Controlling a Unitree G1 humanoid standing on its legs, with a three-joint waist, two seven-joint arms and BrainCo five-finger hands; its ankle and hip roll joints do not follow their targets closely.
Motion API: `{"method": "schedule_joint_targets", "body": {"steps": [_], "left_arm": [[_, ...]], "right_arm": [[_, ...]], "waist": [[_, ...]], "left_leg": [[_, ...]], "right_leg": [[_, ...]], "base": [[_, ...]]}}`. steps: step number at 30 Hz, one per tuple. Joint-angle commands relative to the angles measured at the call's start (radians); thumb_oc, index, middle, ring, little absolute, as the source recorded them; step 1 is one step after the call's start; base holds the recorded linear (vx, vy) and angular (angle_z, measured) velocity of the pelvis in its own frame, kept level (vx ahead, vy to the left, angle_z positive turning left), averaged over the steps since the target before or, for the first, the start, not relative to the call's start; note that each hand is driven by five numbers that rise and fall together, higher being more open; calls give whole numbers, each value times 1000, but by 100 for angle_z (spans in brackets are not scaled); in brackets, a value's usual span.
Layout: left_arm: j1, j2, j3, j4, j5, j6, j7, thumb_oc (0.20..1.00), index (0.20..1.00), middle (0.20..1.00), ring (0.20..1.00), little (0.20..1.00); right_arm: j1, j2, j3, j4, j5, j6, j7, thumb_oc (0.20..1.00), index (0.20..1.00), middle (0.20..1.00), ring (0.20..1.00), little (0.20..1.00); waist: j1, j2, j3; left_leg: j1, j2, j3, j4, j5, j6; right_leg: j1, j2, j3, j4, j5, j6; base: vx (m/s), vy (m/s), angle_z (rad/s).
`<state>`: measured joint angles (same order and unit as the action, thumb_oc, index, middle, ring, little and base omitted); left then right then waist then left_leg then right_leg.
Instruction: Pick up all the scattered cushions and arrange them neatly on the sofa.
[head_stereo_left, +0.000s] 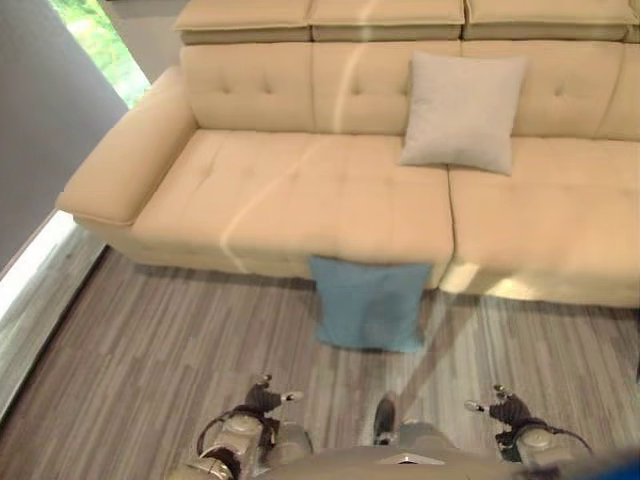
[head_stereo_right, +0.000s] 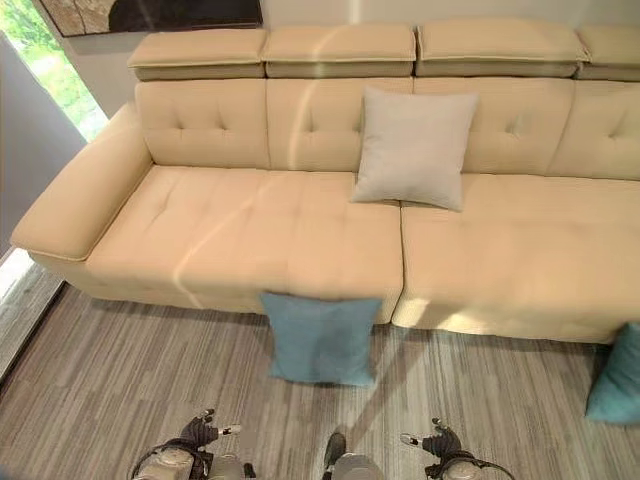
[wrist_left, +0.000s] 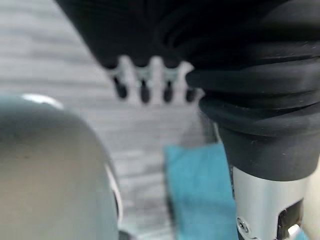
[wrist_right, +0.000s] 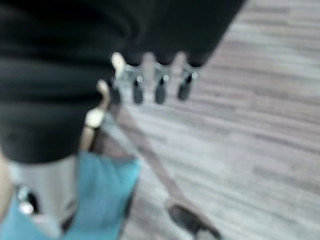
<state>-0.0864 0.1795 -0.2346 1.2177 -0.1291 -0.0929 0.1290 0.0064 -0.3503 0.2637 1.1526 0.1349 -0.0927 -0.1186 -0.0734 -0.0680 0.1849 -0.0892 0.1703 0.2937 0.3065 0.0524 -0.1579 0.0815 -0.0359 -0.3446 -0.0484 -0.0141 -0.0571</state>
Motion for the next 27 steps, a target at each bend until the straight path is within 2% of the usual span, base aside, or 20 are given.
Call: {"method": "schedule_joint_targets", "body": {"steps": [1, 2, 4, 9, 11, 14, 15, 16, 18, 19, 21, 22, 24, 25, 27], "left_arm": [[-4, 49, -24, -7, 2, -4, 2, 1000, 1000, 1000, 1000, 1000], [-2, 51, -23, -8, -1, -5, 4, 1000, 1000, 1000, 1000, 1000], [-1, 55, -22, -6, -2, -4, 5, 1000, 1000, 1000, 1000, 1000], [-22, 81, -21, -44, 1, -9, 12, 1000, 1000, 1000, 1000, 1000], [-37, 94, -22, -57, 2, -12, 14, 1000, 1000, 1000, 1000, 1000], [-41, 100, -18, -78, -8, -21, 17, 1000, 1000, 1000, 1000, 1000], [-34, 99, -18, -85, -14, -22, 14, 1000, 1000, 1000, 1000, 1000], [-34, 99, -17, -80, -12, -24, 14, 1000, 1000, 1000, 1000, 1000], [-43, 99, -17, -72, -13, -27, 20, 1000, 1000, 1000, 1000, 1000], [-44, 101, -19, -64, -8, -27, 21, 1000, 1000, 1000, 1000, 1000], [-44, 96, -22, -52, 1, -29, 17, 1000, 1000, 1000, 1000, 1000], [-44, 96, -22, -52, 1, -29, 17, 1000, 1000, 1000, 1000, 1000], [-41, 92, -31, -51, 9, -28, 11, 1000, 1000, 1000, 1000, 1000], [-39, 91, -36, -62, 11, -23, 8, 1000, 1000, 1000, 1000, 1000], [-39, 89, -38, -62, 10, -21, 6, 1000, 1000, 1000, 1000, 1000]], "right_arm": [[15, -32, -7, -27, 18, -13, -7, 1000, 1000, 1000, 1000, 1000], [14, -33, -6, -34, 21, -15, -10, 1000, 1000, 1000, 1000, 1000], [5, -28, -2, -50, 11, -17, -8, 1000, 1000, 1000, 1000, 1000], [-33, -35, 9, -129, -1, -26, -19, 1000, 1000, 1000, 1000, 1000], [-58, -41, 13, -151, -5, -26, -24, 1000, 1000, 1000, 1000, 1000], [-70, -42, 19, -165, -13, -30, -25, 1000, 1000, 1000, 1000, 1000], [-81, -38, 33, -173, -23, -32, -23, 1000, 1000, 1000, 1000, 1000], [-81, -37, 34, -171, -24, -33, -21, 1000, 1000, 1000, 1000, 1000], [-86, -33, 35, -169, -21, -32, -24, 1000, 1000, 1000, 1000, 1000], [-79, -38, 34, -170, -20, -31, -21, 1000, 1000, 1000, 1000, 1000], [-60, -45, 27, -174, -14, -35, -20, 1000, 1000, 1000, 1000, 1000], [-60, -45, 27, -175, -14, -35, -20, 1000, 1000, 1000, 1000, 1000], [-32, -53, 16, -179, -4, -39, -16, 1000, 1000, 1000, 1000, 1000], [-21, -61, 14, -185, 4, -38, -18, 1000, 1000, 1000, 1000, 1000], [-19, -62, 14, -181, 9, -39, -19, 1000, 1000, 1000, 1000, 1000]], "waist": [[-3, 3, 9], [1, 6, 10], [-1, 18, 3], [8, 25, 6], [6, 29, 20], [9, 30, 25], [9, 33, 37], [6, 36, 39], [-5, 34, 40], [-19, 29, 41], [-21, 21, 33], [-24, 21, 33], [-34, 14, 32], [-33, 13, 47], [-31, 10, 54]], "left_leg": [[21, -44, 1, -79, -57, 73], [13, -45, -11, -82, -47, 69], [38, -75, -19, -142, -59, 73], [62, -121, 37, -172, -114, 112], [54, -129, 64, -158, -132, 127], [60, -132, 83, -166, -148, 140], [77, -135, 78, -199, -141, 161], [86, -135, 75, -212, -139, 160], [101, -142, 54, -238, -126, 148], [100, -142, 35, -222, -131, 143], [90, -129, 30, -176, -139, 121], [88, -128, 27, -172, -140, 120], [50, -74, 53, -80, -111, 84], [14, -21, 58, 22, -65, 67], [-3, -11, 51, 47, -58, 63]], "right_leg": [[-33, -63, 111, 82, -56, 110], [-33, -60, 114, 88, -65, 110], [-32, -60, 120, 107, -68, 121], [-90, -99, 142, 172, -61, 158], [-148, -117, 159, 225, -51, 170], [-164, -129, 156, 235, -44, 185], [-225, -132, 180, 337, -8, 219], [-232, -128, 192, 347, -12, 222], [-258, -121, 223, 261, 23, 210], [-261, -108, 272, 216, 26, 212], [-222, -97, 270, 175, 9, 189], [-220, -97, 267, 173, 10, 188], [-177, -93, 227, 142, -5, 162], [-144, -77, 205, 131, -17, 134], [-125, -73, 194, 122, -22, 122]], "base": [[208, 55, 8], [111, 66, -12], [185, 125, -34], [55, 114, -32], [-26, 132, -37], [-16, 58, -20], [-5, 41, -41], [45, -27, -30], [79, -163, -14], [74, -218, -5], [96, -246, 23], [56, -235, 46], [19, -240, 83], [35, -244, 120], [49, -111, 69]]}}
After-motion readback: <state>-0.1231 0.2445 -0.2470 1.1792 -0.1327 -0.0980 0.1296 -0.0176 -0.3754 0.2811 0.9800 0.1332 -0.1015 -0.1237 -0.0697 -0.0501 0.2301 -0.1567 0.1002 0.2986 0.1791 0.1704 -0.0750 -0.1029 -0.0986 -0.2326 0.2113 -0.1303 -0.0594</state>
